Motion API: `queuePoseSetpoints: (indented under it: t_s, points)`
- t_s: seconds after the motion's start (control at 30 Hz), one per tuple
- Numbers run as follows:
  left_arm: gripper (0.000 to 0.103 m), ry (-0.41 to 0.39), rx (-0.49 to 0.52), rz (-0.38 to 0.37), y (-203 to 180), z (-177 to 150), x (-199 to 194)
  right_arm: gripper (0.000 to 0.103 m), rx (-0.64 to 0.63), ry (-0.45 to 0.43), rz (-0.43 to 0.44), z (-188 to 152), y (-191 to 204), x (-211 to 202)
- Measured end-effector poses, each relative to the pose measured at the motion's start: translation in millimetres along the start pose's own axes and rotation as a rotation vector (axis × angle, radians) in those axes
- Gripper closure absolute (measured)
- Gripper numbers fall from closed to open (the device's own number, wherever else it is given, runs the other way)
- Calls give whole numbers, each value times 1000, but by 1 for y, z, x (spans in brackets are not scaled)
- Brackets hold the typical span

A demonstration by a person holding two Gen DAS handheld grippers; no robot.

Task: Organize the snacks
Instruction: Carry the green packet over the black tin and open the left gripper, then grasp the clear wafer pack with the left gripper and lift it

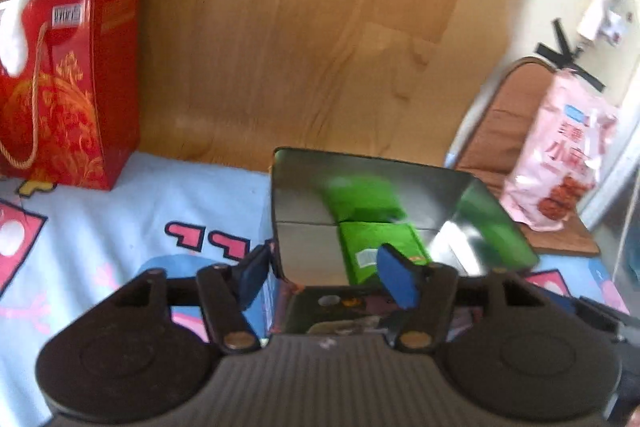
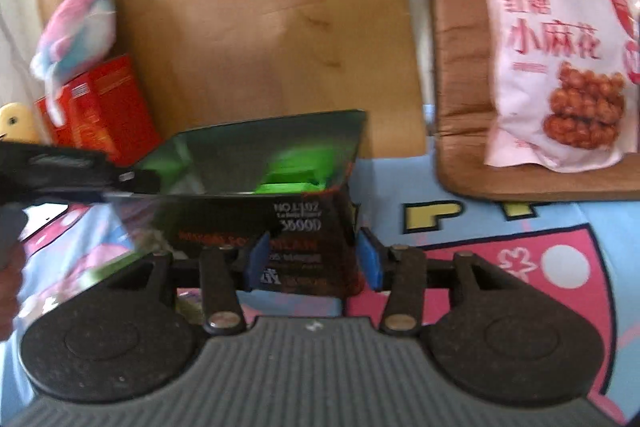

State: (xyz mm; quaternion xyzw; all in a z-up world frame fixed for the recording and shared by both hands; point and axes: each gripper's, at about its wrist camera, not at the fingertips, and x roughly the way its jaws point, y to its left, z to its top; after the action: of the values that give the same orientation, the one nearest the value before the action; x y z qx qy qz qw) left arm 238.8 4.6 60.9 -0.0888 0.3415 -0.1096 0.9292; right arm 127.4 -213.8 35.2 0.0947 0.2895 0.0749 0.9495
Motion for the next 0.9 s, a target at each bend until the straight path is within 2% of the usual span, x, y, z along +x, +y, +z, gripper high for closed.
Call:
queuePoseSetpoints:
  t_s: [0.07, 0.13, 0.27, 0.37, 0.43, 0.53, 0.57, 0.63, 0.73, 0.8, 0.9]
  points:
    - [36, -30, 6, 3, 5, -4, -16, 52, 31, -4, 14, 2, -3, -10]
    - [36, -52, -17, -29, 13, -11, -36, 52, 34, -17, 35, 4, 1, -26]
    - [39, -55, -63, -93, 30, -42, -70, 52, 28, -7, 211, -9, 19, -56]
    - [44, -25, -79, -125, 37, -65, -83, 53, 42, 57, 332, -14, 40, -51]
    - [45, -3, -80, -120, 38, -77, -86, 55, 55, 80, 376, -18, 57, -41]
    - [51, 28, -91, -129, 38, -93, -82, 62, 73, 121, 347, -19, 69, -18]
    - [50, 10, -75, -127, 34, -97, -86, 65, 98, 154, 349, -22, 70, -10]
    - [50, 8, -52, -134, 27, -104, -91, 68, 155, 191, 393, -30, 67, -5]
    - [50, 20, -50, -196, 21, -119, -100, 70, 155, 184, 434, -43, 71, -26]
    - [50, 30, -45, -231, 14, -128, -106, 70, 127, 164, 421, -51, 70, -44]
    - [49, 50, -39, -300, 2, -143, -115, 70, 164, 156, 422, -65, 58, -69]
